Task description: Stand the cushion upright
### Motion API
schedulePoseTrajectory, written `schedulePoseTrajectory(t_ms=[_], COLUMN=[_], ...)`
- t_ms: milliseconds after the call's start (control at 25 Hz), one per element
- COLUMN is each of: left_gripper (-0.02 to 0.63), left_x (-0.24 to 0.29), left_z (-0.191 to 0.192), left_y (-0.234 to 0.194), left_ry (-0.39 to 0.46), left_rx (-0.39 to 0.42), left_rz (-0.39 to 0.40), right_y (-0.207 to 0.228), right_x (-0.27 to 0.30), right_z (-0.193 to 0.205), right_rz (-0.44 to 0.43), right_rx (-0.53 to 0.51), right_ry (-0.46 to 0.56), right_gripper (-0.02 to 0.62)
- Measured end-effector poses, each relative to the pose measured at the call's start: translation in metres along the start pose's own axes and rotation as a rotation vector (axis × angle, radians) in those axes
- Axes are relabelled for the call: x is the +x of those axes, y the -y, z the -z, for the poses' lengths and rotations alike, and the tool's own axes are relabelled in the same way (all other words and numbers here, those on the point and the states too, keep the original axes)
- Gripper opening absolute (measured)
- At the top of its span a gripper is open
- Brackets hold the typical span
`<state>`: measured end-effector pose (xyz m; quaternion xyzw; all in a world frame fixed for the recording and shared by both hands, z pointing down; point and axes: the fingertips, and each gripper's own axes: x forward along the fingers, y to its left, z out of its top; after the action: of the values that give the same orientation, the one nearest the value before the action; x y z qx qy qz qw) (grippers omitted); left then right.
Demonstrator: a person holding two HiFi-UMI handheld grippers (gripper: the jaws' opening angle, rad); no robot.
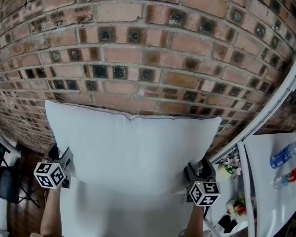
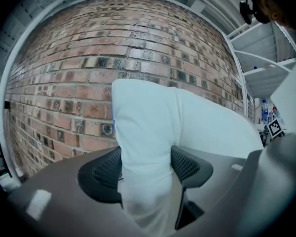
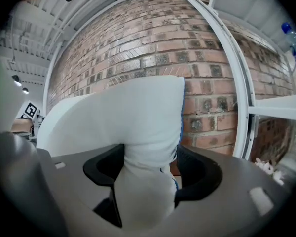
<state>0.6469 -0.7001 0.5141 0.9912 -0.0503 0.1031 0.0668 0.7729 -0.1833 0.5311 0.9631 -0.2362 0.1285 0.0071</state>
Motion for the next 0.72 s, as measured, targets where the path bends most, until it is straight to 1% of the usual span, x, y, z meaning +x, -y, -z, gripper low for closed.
schedulePoseTrajectory(t_ms=[200, 400, 480, 560, 720], left_gripper=[0.291, 0.29, 0.287, 0.263, 0.249], left_x=[-0.012, -0.024, -0.029, -0.033, -0.047], left_z=[-0.002, -0.004, -0.006, -0.006, -0.009], left_y=[-0.006, -0.01, -0.009, -0.006, -0.001], left_ry=[0.029, 0.041, 0.052, 0.062, 0.082], left_rx=[0.054, 0.052, 0.058, 0.055, 0.046], left_rz=[-0.074, -0.105, -0.12, -0.124, -0.132], right_y=[0.003, 0.002, 0.002, 0.002, -0.006], right_x=[-0.01, -0.019, -0.024, -0.03, -0.047], right_z=[0.003, 0.003, 0.003, 0.002, -0.003], right_rz=[0.041, 0.086, 0.1, 0.115, 0.124], right_rx=[0.005, 0.023, 0.04, 0.049, 0.038], right_ry=[0.002, 0.013, 0.017, 0.026, 0.036], right_gripper=[0.308, 0.27, 0.265, 0.261, 0.261])
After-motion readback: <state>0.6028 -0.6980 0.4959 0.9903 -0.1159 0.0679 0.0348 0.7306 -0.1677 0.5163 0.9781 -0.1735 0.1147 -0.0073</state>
